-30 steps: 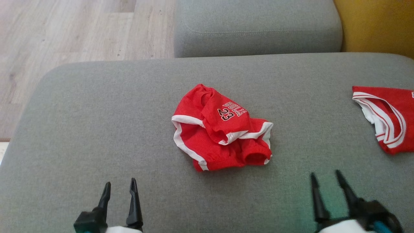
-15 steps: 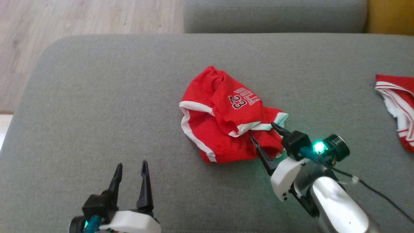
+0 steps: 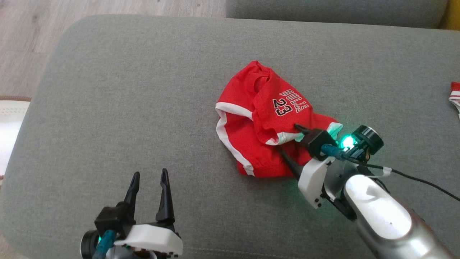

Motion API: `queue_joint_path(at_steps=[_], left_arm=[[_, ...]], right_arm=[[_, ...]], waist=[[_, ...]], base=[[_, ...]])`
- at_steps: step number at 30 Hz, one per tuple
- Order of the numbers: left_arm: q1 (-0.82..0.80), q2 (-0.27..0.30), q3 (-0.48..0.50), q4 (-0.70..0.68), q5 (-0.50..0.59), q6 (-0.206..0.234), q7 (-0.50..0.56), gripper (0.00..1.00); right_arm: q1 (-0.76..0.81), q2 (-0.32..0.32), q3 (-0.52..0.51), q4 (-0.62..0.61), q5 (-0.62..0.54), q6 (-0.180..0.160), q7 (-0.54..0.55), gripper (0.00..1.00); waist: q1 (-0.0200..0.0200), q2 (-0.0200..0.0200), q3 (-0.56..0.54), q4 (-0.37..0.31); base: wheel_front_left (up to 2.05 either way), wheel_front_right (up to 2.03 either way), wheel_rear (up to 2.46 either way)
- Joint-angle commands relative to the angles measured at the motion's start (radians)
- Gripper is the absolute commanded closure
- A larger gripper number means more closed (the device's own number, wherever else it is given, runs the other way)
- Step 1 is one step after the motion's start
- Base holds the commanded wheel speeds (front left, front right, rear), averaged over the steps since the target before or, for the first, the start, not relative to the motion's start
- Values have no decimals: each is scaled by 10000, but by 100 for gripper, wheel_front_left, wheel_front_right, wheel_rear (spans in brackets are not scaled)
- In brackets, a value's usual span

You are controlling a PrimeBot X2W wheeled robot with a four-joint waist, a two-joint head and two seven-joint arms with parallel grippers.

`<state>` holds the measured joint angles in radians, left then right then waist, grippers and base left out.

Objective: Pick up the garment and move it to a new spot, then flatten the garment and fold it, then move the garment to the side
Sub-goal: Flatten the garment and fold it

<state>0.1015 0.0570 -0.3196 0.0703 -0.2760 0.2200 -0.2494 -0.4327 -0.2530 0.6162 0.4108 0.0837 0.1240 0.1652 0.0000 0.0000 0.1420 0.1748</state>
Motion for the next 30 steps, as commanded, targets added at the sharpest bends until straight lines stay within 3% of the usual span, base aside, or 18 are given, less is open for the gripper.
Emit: queue_joint_path(at_steps=[1, 2, 3, 4, 12, 19, 25, 30], left_arm=[[-444, -67, 201, -288, -60, 43, -124, 0], [-455, -67, 187, -290, -72, 54, -124, 0], [-462, -67, 182, -292, -85, 66, -124, 0], [-465, -67, 181, -293, -95, 77, -124, 0], [-445, -68, 165, -249, -141, 112, -124, 0], [-341, -68, 92, -215, -217, 140, -124, 0], [-232, -68, -131, -185, -344, 175, -124, 0], [-169, -68, -362, -138, -455, 194, -124, 0]], right_arm=[[-244, -75, 228, -252, 122, 67, 40, 0], [-251, -88, 330, -252, 224, 67, 93, 15], [-268, -111, 414, -257, 316, 67, 152, 61], [-289, -133, 478, -272, 400, 67, 207, 100], [-607, 56, 371, -917, 1303, 67, 418, 100], [-1489, 971, -977, -3321, 3943, 67, 2411, 100], [-2021, 1860, -2376, -4743, 5392, 67, 4373, 100], [-2097, 2020, -3023, -5438, 6942, 67, 5078, 100]], waist=[[0, 0, -3, 11], [0, 0, -7, 14], [0, 0, -9, 8], [0, 0, -11, -1], [0, 0, -152, -129], [0, 0, -586, -389], [0, 0, -934, -457], [0, 0, -1251, -373]], base=[[0, 0, 0], [0, 0, 0], [0, 0, 0], [0, 0, 0], [0, 0, 0], [0, 0, 0], [0, 0, 0], [0, 0, 0]])
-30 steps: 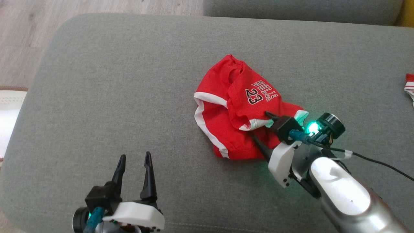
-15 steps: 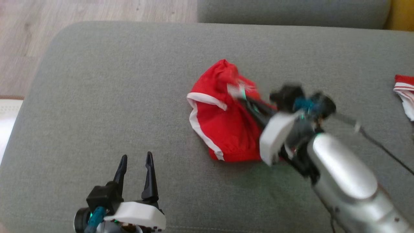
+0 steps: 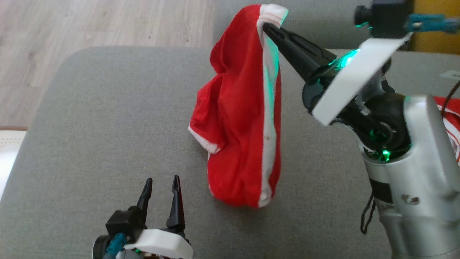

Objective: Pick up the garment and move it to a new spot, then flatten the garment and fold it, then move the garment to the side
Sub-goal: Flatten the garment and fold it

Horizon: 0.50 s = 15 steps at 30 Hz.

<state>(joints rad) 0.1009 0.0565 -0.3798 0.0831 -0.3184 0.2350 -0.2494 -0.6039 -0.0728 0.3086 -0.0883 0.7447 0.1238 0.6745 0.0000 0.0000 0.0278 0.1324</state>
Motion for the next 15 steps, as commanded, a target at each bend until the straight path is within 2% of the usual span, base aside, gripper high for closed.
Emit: queue_joint_path(at_steps=[1, 5, 7, 11, 15], left_arm=[[-133, -62, 208, -251, -49, 51, -124, 0], [-33, -62, 159, -286, -115, 123, -124, 0], [-4, -62, 154, -316, -129, 158, -124, 0], [45, -62, 187, -399, -142, 215, -124, 0], [21, -62, 224, -483, -137, 239, -124, 0]], right_arm=[[-337, 219, 6, -498, 745, 69, -44, 100], [-186, 222, -129, -545, 1880, 69, -373, 100], [-114, 223, -290, -337, 2010, 69, -574, 100], [337, 224, -1091, 700, 1339, 69, -782, 100], [1144, 224, -2251, 1713, 19, 69, -607, 100]], waist=[[0, 0, -185, 73], [0, 0, -331, 111], [0, 0, -350, 103], [0, 0, -323, 33], [0, 0, -150, -51]], base=[[0, 0, 0], [0, 0, 0], [0, 0, 0], [0, 0, 0], [0, 0, 0]])
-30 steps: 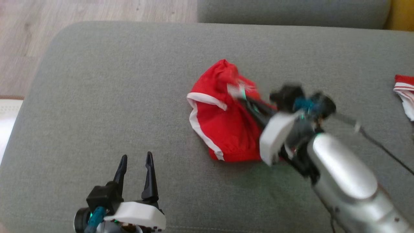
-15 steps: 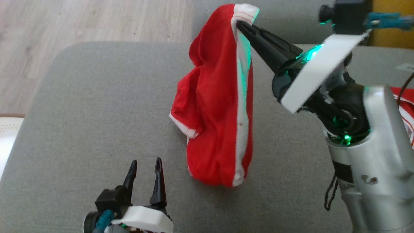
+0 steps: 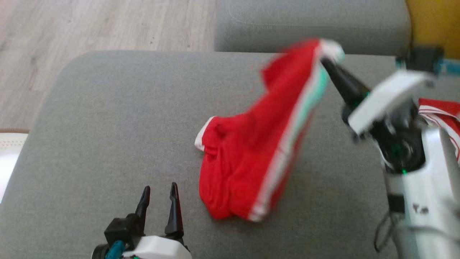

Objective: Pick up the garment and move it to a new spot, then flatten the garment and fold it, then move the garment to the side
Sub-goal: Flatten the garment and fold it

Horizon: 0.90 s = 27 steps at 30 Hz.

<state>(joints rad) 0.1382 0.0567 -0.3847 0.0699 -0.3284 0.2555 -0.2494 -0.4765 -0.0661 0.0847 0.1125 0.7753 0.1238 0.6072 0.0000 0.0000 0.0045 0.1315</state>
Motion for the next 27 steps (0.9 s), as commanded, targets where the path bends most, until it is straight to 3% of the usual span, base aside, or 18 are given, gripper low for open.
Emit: queue_joint_path(at_steps=[1, 8, 13, 14, 15, 16, 23, 27], left_arm=[[-370, -64, 292, -371, -35, 39, -124, 0], [-499, -64, 465, -335, 71, -80, -124, 0], [-716, -64, 389, -303, 78, -144, -124, 0], [-771, -64, 365, -285, 77, -155, -124, 0], [-814, -64, 348, -268, 77, -165, -124, 0], [-846, -64, 334, -253, 78, -172, -124, 0], [-820, -64, 371, -168, 118, -202, -124, 0], [-748, -64, 388, -149, 97, -199, -124, 0]], right_arm=[[109, 157, -337, -147, -576, 69, 163, 100], [1113, 157, -2255, 403, -3331, 69, 546, 100], [1070, 158, -2730, 1065, -4434, 69, 319, 100], [1019, 158, -2726, 1243, -4616, 69, 219, 73], [976, 158, -2659, 1386, -4806, 69, 114, 8], [937, 158, -2615, 1504, -4911, 69, -3, 0], [1081, -281, -1601, 1213, -6211, 69, -1252, 0], [1410, -490, -1596, 411, -6718, 69, -2478, 0]], waist=[[0, 0, 135, -71], [0, 0, 511, -545], [0, 0, 647, -705], [0, 0, 665, -718], [0, 0, 677, -725], [0, 0, 685, -726], [0, 0, 653, -624], [0, 0, 578, -527]], base=[[0, 0, 0], [0, 0, 0], [0, 0, 0], [0, 0, 0], [0, 0, 0], [0, 0, 0], [0, 0, 0], [0, 0, 0]])
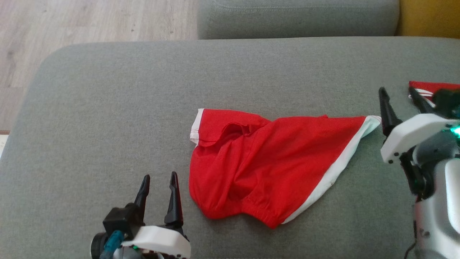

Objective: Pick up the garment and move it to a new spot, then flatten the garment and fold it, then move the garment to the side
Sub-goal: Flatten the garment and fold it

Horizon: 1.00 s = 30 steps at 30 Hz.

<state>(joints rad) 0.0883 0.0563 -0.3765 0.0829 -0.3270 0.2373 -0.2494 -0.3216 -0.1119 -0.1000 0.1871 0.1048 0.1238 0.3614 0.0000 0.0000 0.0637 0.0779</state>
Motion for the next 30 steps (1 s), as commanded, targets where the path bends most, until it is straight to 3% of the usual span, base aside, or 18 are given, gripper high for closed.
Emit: queue_joint_path(at_steps=[1, 8, 12, 20, 30], left_arm=[[-231, -60, 308, -283, 79, -15, -124, 0], [-78, -60, 347, -296, 119, -34, -124, 0], [-28, -60, 396, -302, 155, -55, -124, 0], [231, -61, 571, -136, 323, -235, -124, 0], [342, -61, 644, 50, 467, -392, -124, 0]], right_arm=[[-15, 36, 205, -557, -35, 69, -258, 0], [1277, 388, 101, -2372, -472, 69, -2470, 0], [2388, 516, -125, -2817, -927, 69, -3870, 0], [4322, 609, -401, -2020, -1145, 69, -5682, 0], [4835, 614, 98, -683, -738, 69, -6153, 0]], waist=[[0, 0, -36, 24], [0, 0, -186, 74], [0, 0, -249, 103], [0, 0, -549, 126], [0, 0, -639, -21]], base=[[0, 0, 0], [0, 0, 0], [0, 0, 0], [0, 0, 0], [0, 0, 0]])
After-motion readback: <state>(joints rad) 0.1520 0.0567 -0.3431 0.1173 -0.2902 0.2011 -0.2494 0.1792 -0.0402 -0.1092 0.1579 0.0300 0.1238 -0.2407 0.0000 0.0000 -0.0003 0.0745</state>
